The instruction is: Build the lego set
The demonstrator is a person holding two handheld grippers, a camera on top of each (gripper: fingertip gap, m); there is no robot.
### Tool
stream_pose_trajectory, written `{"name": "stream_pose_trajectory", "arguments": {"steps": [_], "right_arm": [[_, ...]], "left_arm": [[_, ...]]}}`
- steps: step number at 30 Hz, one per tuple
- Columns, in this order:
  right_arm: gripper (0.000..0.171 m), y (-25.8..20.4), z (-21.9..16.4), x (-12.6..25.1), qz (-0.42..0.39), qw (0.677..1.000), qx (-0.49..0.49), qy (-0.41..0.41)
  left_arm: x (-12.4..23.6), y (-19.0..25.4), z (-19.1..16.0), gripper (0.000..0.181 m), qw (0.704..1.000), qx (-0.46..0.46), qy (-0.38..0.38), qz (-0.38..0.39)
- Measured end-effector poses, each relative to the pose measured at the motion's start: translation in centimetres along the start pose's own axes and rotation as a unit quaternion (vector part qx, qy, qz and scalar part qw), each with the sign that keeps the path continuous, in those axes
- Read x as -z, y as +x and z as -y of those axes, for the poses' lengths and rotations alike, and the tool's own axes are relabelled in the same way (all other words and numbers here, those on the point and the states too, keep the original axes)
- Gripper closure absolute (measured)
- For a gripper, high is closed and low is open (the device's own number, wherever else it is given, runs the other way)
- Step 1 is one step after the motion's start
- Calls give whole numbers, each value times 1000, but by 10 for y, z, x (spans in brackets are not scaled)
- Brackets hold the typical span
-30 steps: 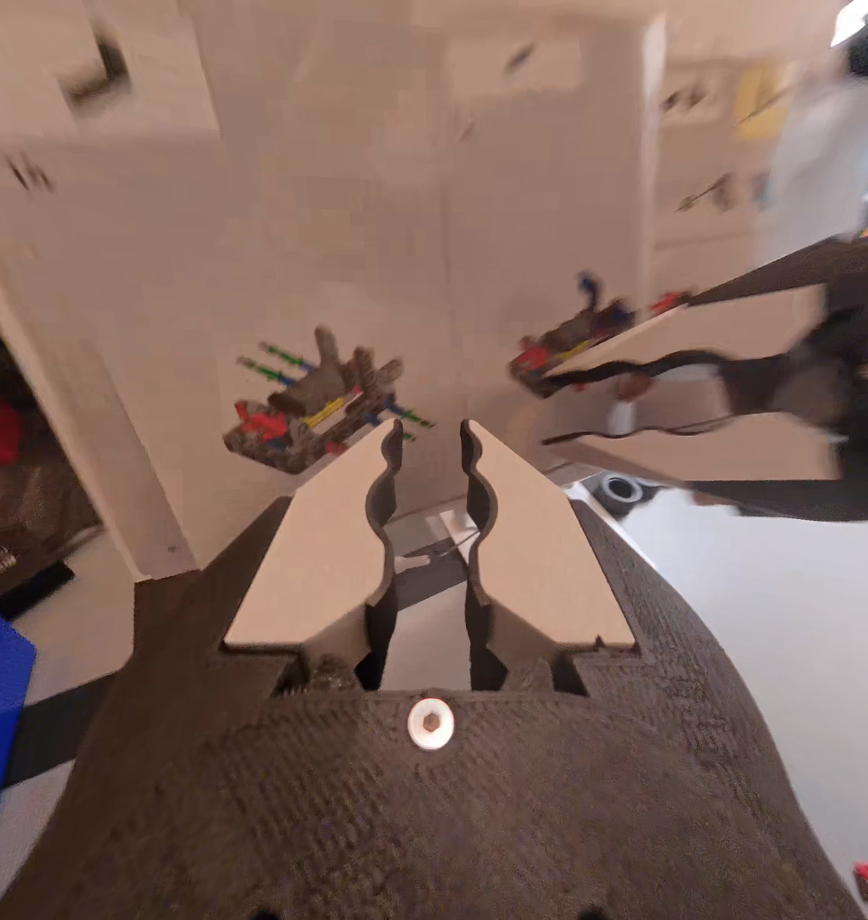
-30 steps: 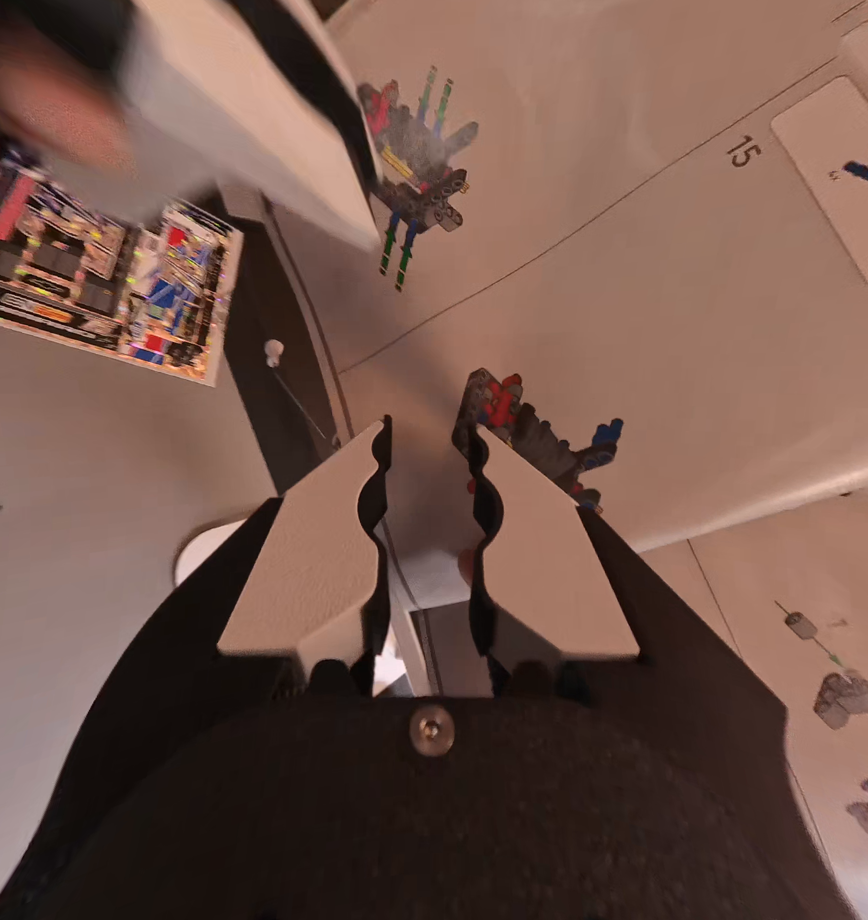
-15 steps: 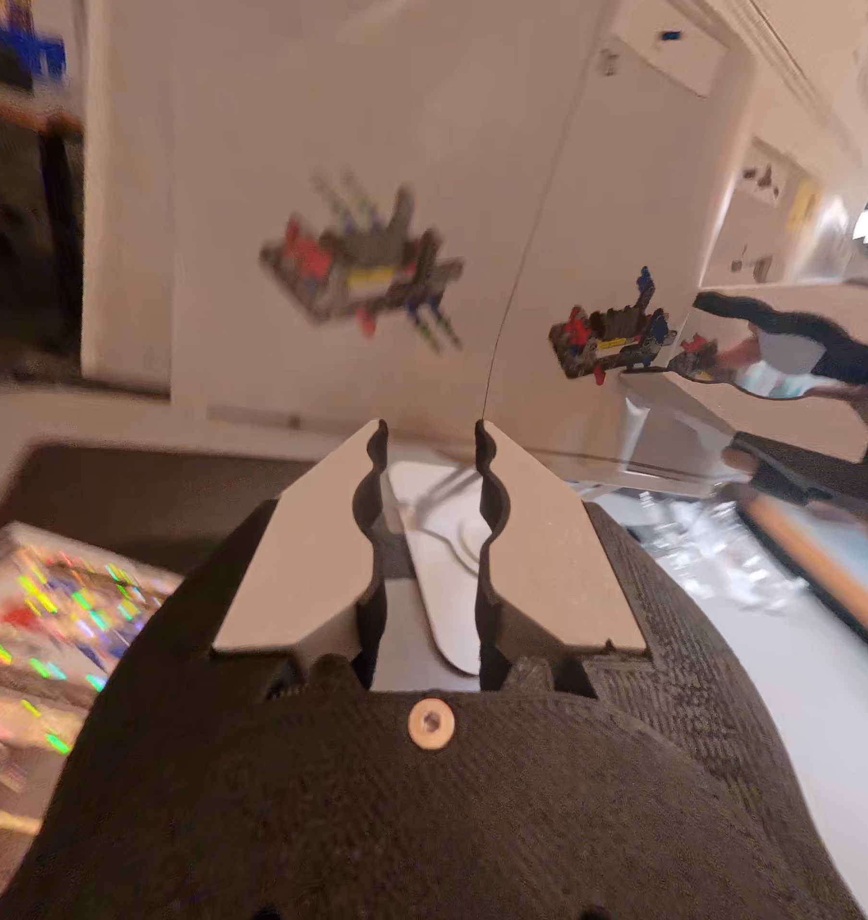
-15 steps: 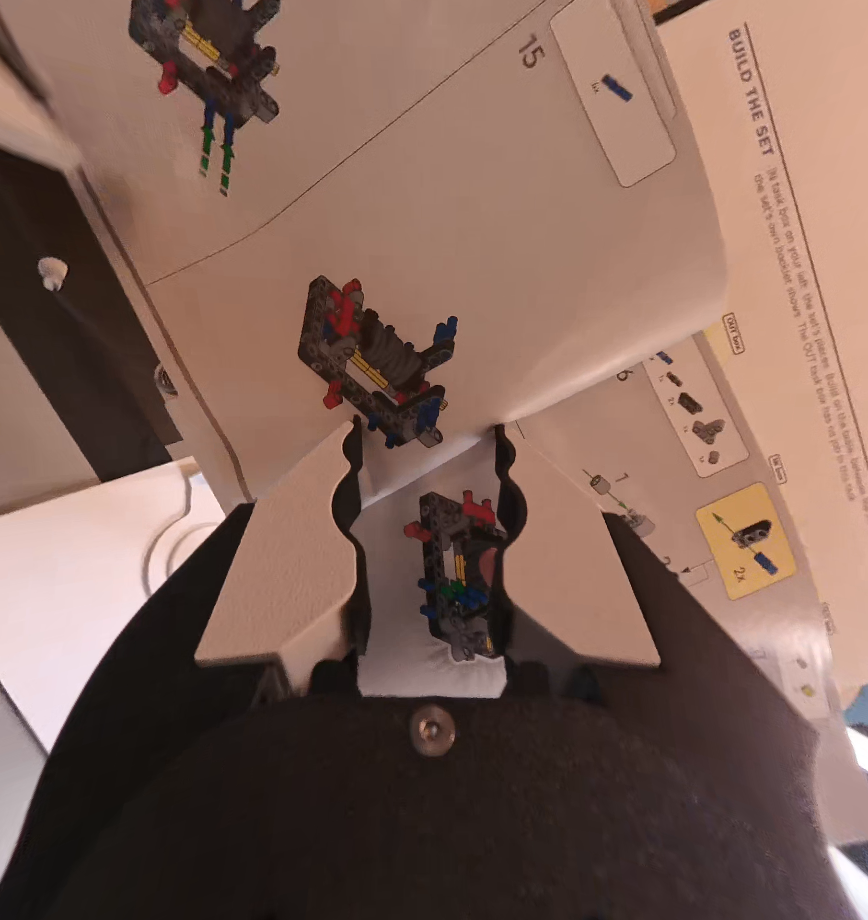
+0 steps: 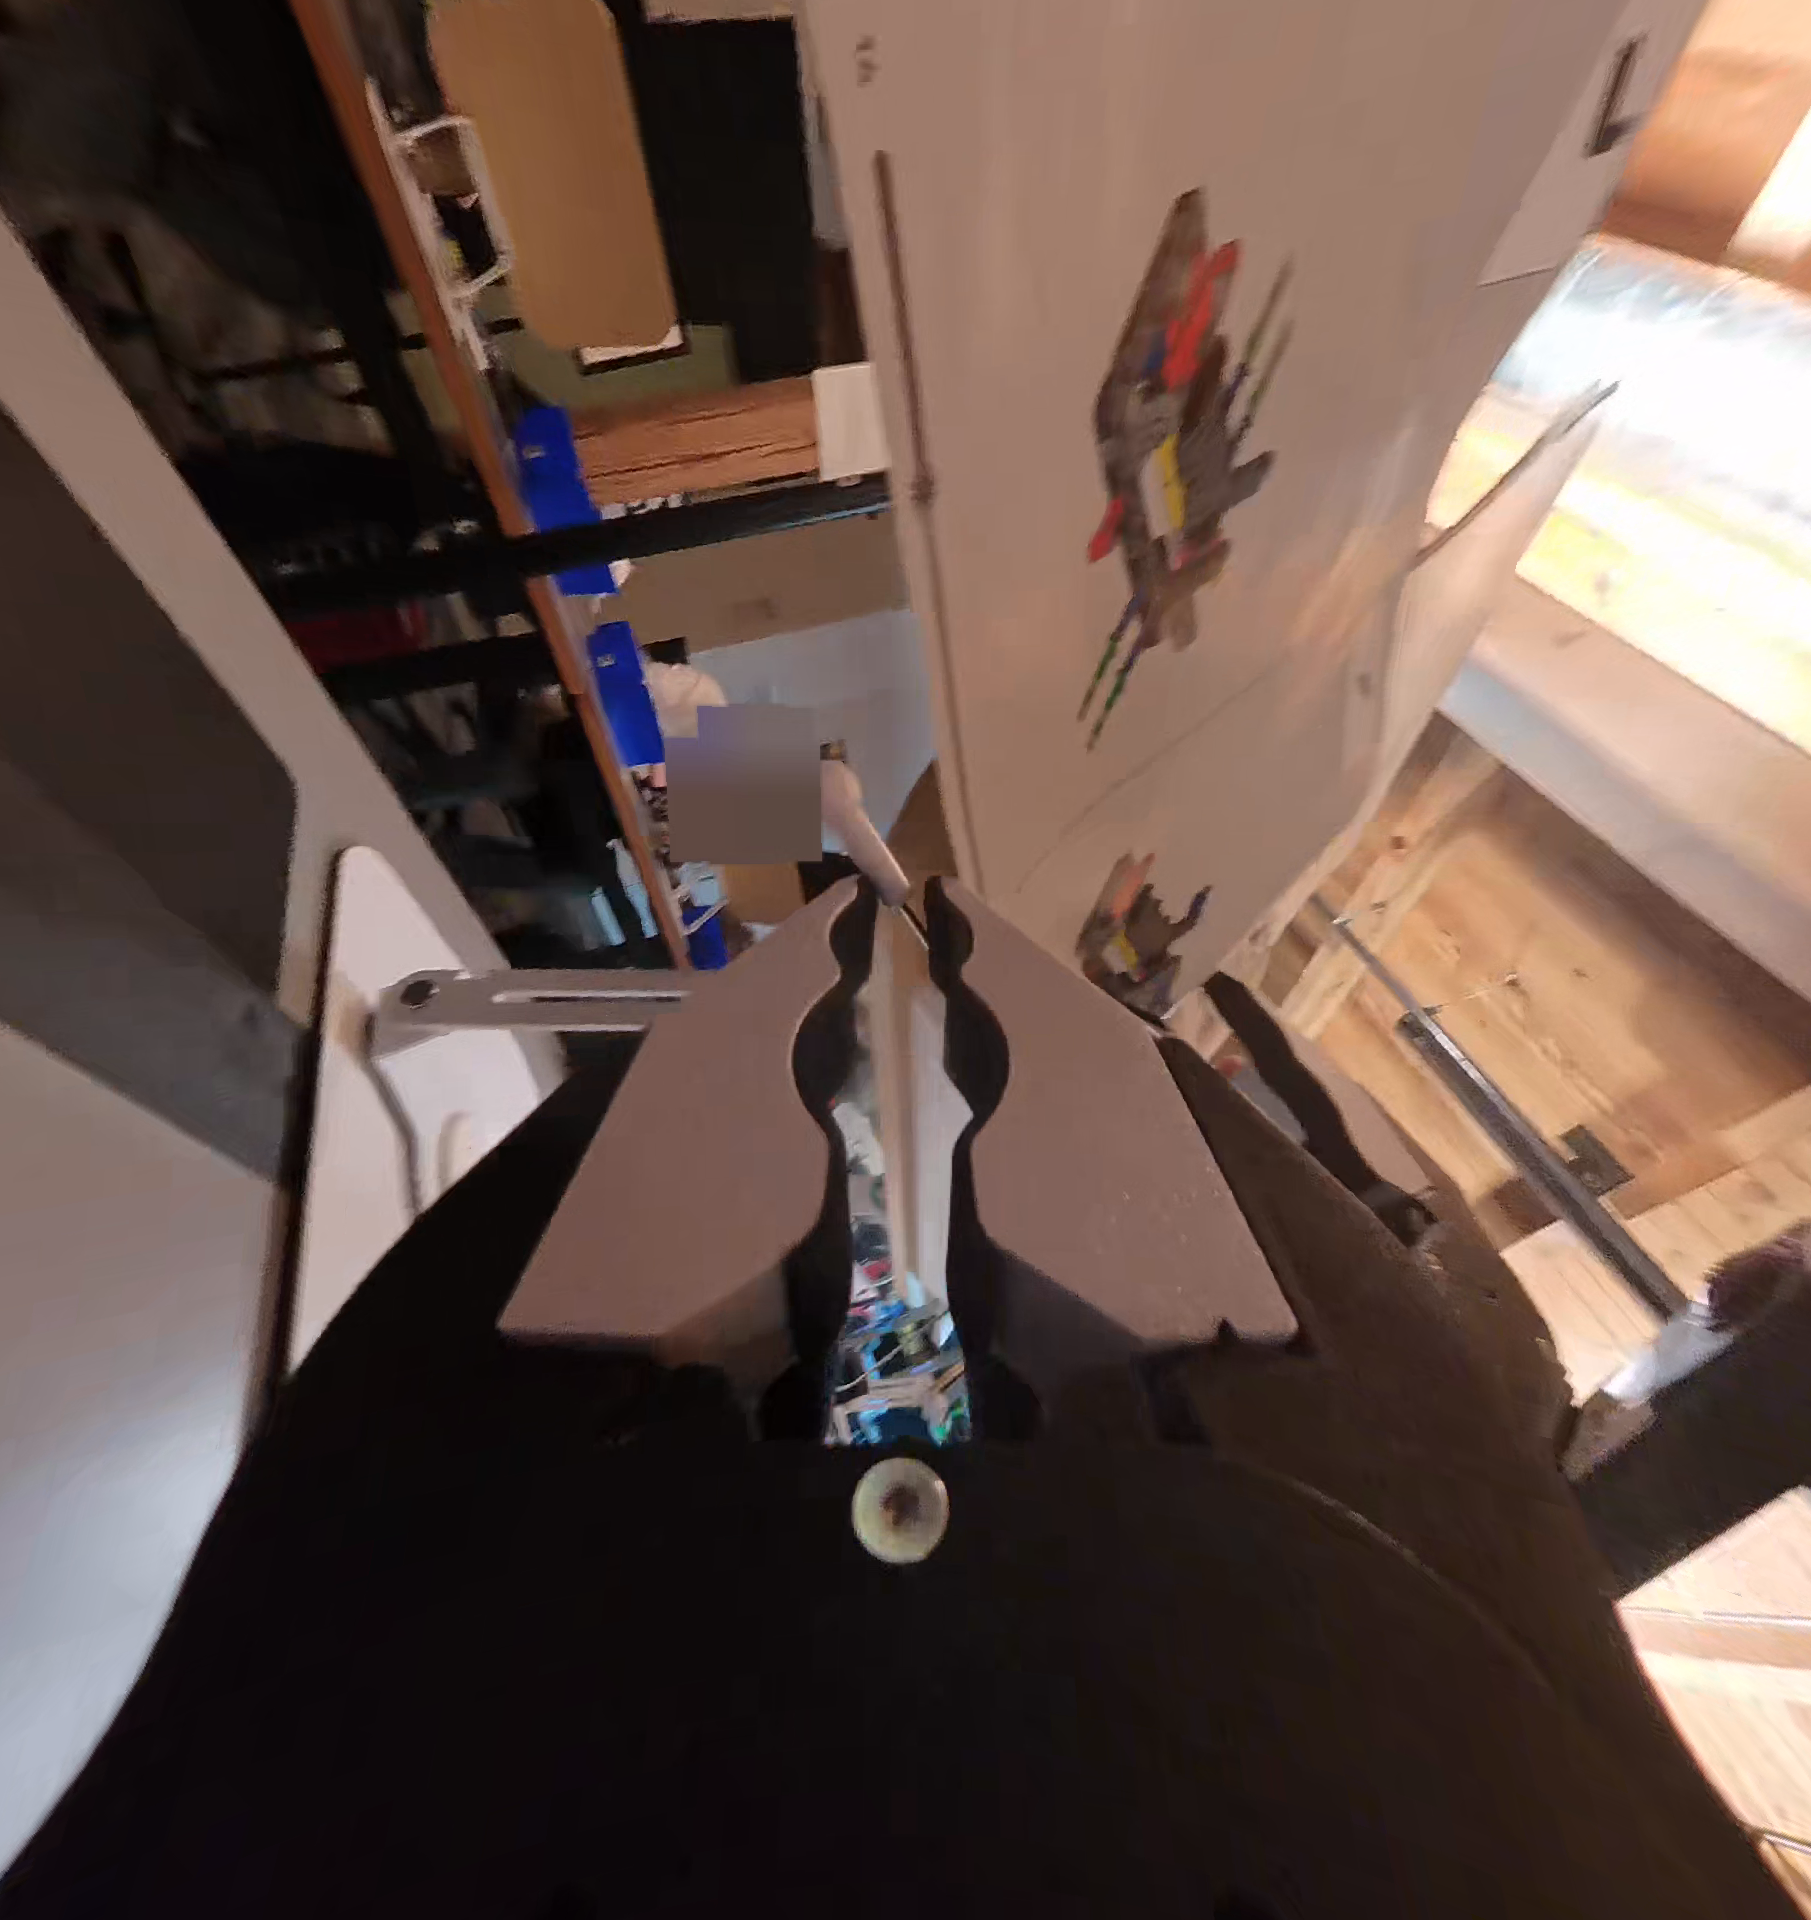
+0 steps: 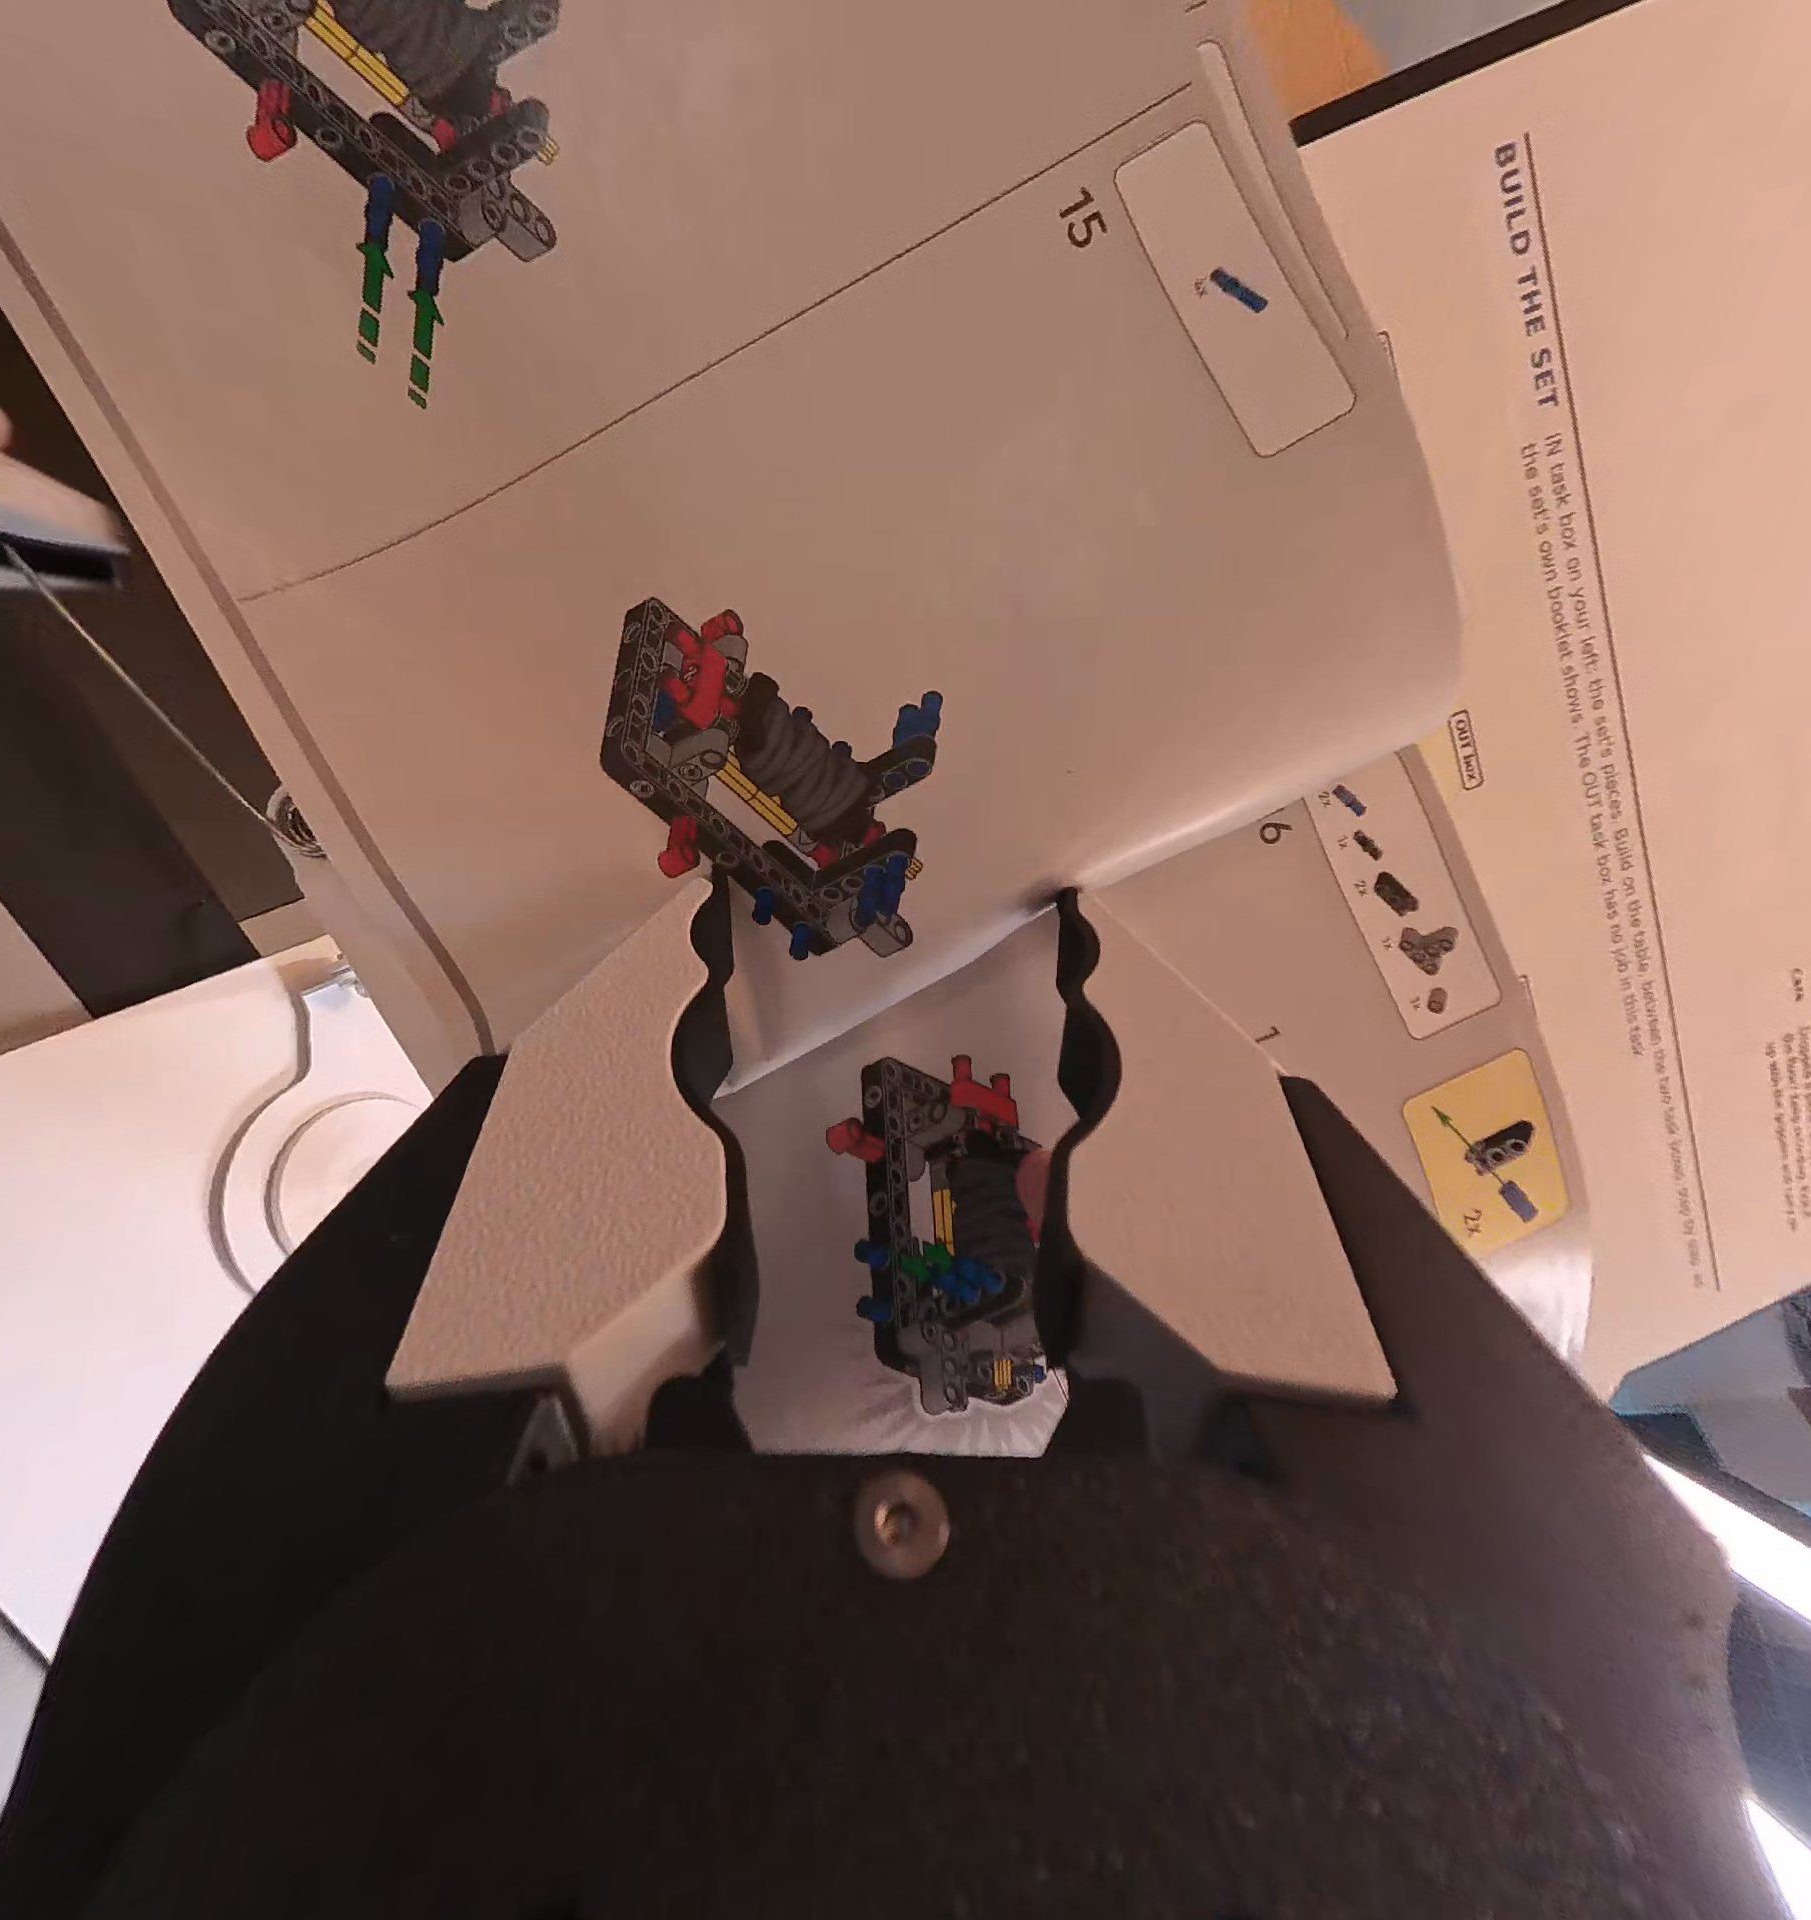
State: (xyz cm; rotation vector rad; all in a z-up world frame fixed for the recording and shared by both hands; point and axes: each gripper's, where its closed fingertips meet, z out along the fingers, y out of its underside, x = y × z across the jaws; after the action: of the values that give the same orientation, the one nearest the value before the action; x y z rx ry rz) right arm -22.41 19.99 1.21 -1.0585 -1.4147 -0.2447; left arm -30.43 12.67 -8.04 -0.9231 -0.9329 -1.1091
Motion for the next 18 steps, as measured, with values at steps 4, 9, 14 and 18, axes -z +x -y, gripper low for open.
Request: {"name": "stream_pose_trajectory", "arguments": {"steps": [4,9,14,18], "right_arm": [[110,0,0,-2,-4,1000,-3,-1],[110,-1,1,-2,-1,1000,-11,3],[110,0,0,-2,6,1000,-21,7],[109,1,-1,-3,14,999,-26,17]], "left_arm": [[8,22,2,178,998,-49,23,7],[-21,57,-13,181,927,-361,-85,63],[-53,64,-62,181,806,-539,-235,67],[-53,63,-74,181,760,-604,-234,56]]}}
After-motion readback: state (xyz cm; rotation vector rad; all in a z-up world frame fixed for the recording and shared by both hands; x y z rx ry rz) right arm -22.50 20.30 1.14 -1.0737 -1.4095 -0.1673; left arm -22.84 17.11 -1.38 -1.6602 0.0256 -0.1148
